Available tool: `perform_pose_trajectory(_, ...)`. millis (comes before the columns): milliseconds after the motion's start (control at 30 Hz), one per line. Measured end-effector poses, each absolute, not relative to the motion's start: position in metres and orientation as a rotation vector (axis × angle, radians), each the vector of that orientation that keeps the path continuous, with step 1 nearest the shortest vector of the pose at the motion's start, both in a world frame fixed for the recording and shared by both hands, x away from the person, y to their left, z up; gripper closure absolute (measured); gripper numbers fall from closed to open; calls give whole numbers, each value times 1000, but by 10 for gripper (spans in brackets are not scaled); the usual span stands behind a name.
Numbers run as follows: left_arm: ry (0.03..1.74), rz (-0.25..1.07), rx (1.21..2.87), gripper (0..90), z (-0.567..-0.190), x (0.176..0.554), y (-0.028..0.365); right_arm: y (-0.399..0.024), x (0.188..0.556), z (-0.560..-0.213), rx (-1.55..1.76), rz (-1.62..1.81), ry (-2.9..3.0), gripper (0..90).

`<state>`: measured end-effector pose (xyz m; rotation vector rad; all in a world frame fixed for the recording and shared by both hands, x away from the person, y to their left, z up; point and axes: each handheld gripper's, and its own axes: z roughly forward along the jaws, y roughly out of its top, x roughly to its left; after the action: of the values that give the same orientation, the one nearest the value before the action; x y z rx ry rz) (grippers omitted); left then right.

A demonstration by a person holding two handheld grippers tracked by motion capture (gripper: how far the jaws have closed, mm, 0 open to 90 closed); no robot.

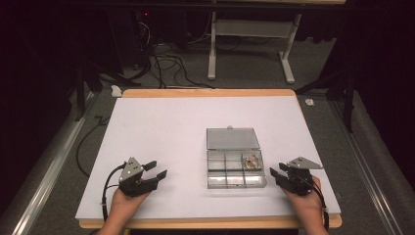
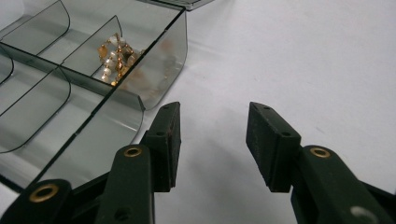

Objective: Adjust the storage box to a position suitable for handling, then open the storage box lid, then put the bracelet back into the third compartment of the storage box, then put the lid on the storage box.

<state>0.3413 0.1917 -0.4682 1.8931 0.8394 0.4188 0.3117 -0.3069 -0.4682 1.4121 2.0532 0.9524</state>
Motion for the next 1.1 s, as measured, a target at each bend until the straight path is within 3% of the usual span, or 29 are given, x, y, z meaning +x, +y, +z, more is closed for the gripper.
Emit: perform_pose_trajectory(1100,995,279,1891,422,-438,430,137,-295,377,-432,1478,969,2062,492)
